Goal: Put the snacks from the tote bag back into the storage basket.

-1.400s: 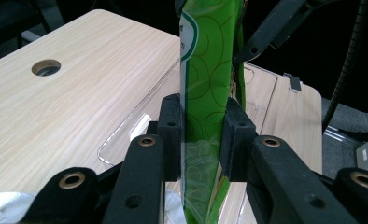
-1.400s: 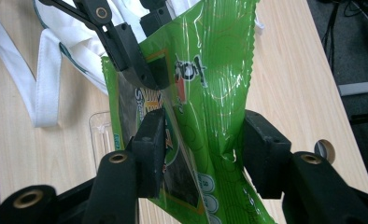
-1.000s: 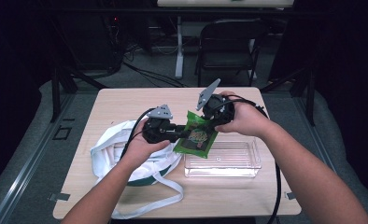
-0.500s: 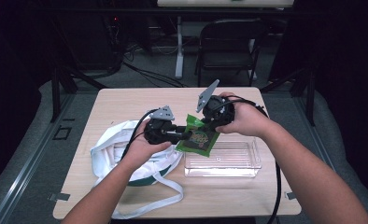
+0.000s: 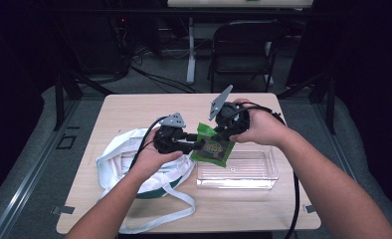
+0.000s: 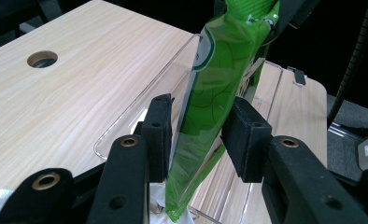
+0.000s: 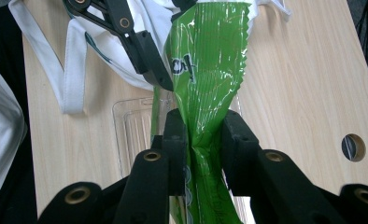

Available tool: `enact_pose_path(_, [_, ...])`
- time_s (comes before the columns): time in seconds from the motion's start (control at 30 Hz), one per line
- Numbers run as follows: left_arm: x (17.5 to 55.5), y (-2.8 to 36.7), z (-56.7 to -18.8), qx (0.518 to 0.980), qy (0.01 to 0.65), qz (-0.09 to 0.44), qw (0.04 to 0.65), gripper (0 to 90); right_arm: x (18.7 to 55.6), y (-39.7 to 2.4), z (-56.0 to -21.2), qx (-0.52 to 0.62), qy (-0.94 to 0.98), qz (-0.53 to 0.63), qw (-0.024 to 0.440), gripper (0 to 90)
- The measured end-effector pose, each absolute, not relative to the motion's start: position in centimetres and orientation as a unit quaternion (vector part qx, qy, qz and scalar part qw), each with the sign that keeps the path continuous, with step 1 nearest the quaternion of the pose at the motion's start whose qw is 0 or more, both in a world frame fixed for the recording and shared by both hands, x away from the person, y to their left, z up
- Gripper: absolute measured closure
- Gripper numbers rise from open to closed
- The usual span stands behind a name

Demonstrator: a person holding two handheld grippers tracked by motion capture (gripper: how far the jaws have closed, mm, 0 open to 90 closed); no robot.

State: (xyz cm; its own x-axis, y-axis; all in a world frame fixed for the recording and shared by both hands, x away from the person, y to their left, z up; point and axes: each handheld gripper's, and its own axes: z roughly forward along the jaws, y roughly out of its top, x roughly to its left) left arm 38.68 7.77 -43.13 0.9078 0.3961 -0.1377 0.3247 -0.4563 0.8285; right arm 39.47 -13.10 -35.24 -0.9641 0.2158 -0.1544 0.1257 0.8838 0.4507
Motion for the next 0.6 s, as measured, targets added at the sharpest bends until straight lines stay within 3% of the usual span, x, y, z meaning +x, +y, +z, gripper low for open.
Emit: enact_pose_path(0.6, [38.71, 7.95, -43.18, 0.854, 0.218, 0.040, 0.471, 56.0, 39.45, -13.19, -35.22, 0.088, 0.968, 0.210, 0.102, 74.5])
